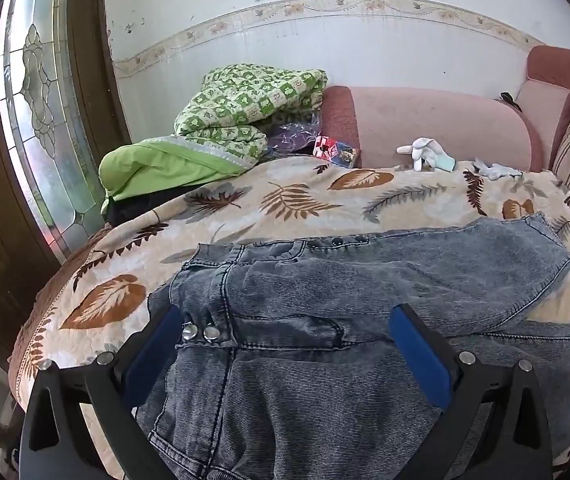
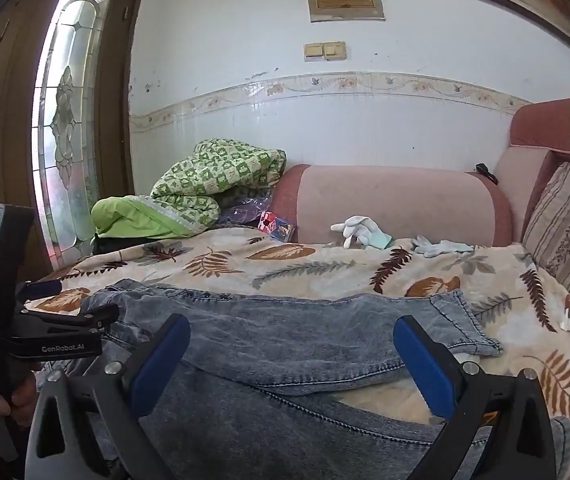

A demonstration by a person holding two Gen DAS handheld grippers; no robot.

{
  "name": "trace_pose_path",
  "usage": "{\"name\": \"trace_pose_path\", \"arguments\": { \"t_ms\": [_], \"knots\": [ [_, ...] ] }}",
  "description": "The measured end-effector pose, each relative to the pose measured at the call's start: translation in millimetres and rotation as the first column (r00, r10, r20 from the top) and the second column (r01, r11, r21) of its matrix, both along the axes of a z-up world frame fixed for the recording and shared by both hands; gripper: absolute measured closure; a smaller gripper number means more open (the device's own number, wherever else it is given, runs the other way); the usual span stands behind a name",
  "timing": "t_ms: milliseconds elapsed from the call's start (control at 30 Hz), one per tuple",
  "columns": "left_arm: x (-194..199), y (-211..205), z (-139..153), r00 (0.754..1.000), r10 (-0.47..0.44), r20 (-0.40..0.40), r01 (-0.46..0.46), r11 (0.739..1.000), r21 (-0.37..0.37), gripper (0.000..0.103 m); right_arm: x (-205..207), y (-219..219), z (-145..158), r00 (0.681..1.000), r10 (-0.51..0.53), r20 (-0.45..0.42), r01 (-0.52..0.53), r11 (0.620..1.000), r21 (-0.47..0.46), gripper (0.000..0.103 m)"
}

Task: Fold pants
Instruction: 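Position both grippers open over the jeans waistband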

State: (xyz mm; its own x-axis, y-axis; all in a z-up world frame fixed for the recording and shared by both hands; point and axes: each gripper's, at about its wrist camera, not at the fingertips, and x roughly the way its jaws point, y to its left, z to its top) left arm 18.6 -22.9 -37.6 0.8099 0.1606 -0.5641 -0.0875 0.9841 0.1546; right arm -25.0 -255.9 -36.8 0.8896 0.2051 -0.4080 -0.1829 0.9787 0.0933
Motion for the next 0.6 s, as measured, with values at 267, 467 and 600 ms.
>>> {"name": "trace_pose_path", "arguments": {
  "t_ms": [267, 467, 600],
  "knots": [
    [-1, 5, -3, 1.000, 0.010, -0.004, -0.010, 1.000, 0.008, 0.000, 5, -6, -3, 1.000, -0.006, -0.031, 0.006, 1.000, 0.011, 0.000],
    [-2, 4, -3, 1.000, 0.020, 0.001, -0.020, 1.000, 0.024, 0.000, 6, -1, -6, 0.999, -0.003, -0.041, 0.003, 1.000, -0.005, 0.000],
    [-3, 5, -3, 1.000, 0.025, 0.001, -0.025, 0.999, 0.025, 0.000, 6, -1, -9, 0.999, -0.007, -0.046, 0.006, 1.000, -0.007, 0.000]
  ]
}}
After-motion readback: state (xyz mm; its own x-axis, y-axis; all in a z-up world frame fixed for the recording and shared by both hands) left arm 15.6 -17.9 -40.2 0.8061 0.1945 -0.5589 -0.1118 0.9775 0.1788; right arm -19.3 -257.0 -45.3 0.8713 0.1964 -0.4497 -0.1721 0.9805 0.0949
